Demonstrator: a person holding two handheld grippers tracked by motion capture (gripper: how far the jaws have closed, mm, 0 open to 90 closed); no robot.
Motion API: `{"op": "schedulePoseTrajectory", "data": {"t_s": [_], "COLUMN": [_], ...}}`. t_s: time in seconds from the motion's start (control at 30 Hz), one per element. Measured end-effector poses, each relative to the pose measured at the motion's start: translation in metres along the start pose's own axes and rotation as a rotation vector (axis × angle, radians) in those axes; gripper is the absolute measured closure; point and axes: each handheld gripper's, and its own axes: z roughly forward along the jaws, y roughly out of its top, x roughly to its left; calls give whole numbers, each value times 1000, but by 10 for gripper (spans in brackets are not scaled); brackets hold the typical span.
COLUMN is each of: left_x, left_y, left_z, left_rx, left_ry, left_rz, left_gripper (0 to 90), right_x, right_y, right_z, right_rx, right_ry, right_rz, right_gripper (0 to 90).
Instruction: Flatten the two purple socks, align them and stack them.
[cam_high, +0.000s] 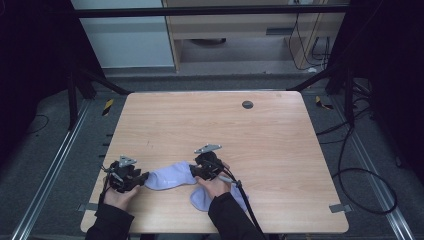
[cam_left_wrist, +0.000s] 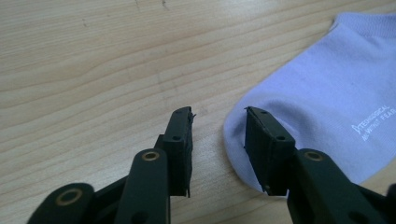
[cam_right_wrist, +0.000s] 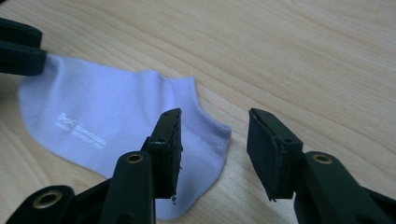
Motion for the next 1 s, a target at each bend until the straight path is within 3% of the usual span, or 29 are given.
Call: {"op": "schedulePoseTrajectory", "data": {"t_s": [0.33,0.5,0.63,0.8,1.0], "left_x": [-2,-4,-6,-5,-9], "left_y": [-1,-1,-1,1,7], "left_z": [4,5,4,-1,-14], "left_rx": [25,31,33,10,-48], "left_ry": [-4,-13,-17,-32,-66], "left_rz": [8,5,5,-5,-12], "left_gripper": [728,788,859,875,876], "right_x": [2,4,6,5,6], "right_y": [-5,-5,-5,-5,1], "right_z": [16,16,15,10,-11], "right_rx": [43,50,56,38,-11], "right_ry": [-27,-45,-40,1,42], "right_rz": [-17,-31,-10,18,16], "right_gripper": [628,770,861,869,870]}}
